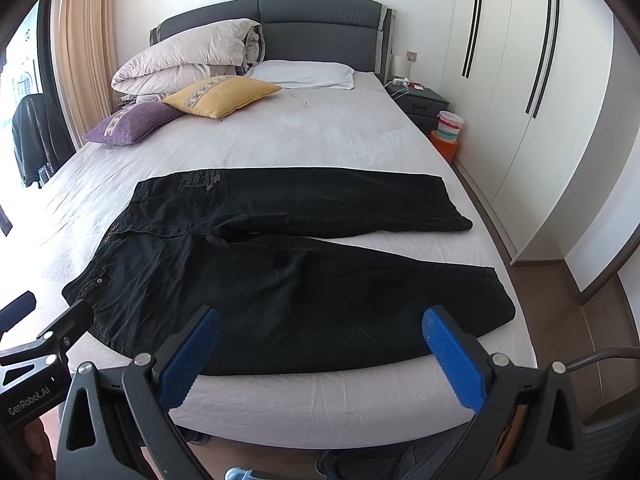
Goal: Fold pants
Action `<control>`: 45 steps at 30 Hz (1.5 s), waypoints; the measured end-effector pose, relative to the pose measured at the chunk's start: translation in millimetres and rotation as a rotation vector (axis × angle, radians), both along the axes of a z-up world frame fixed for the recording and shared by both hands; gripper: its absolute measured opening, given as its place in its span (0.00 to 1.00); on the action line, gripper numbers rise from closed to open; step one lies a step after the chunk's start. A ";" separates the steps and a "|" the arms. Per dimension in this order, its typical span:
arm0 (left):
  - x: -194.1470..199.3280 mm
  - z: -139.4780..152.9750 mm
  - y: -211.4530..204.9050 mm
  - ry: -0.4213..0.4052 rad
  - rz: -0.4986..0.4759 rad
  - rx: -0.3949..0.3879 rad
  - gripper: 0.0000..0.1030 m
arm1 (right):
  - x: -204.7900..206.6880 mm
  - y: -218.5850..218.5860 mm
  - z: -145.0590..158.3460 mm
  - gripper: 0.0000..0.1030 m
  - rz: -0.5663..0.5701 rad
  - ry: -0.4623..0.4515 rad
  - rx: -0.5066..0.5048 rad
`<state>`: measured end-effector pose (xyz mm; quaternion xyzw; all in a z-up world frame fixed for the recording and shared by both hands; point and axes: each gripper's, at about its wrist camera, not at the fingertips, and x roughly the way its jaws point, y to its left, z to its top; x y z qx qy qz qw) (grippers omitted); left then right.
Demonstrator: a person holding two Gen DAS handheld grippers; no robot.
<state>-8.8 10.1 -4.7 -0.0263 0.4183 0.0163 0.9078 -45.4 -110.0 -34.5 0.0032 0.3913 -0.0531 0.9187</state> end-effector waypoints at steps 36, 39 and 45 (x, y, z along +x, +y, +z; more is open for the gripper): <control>92.9 -49.0 60.9 0.040 -0.214 0.135 1.00 | 120.9 -84.5 25.7 1.00 0.333 -0.133 0.153; 144.9 -51.0 79.7 0.037 -0.243 0.166 1.00 | 166.4 -93.7 6.5 1.00 0.374 -0.066 0.145; 294.7 -57.8 102.4 0.062 -0.351 0.272 1.00 | 260.0 -100.7 -34.1 1.00 0.473 0.062 0.137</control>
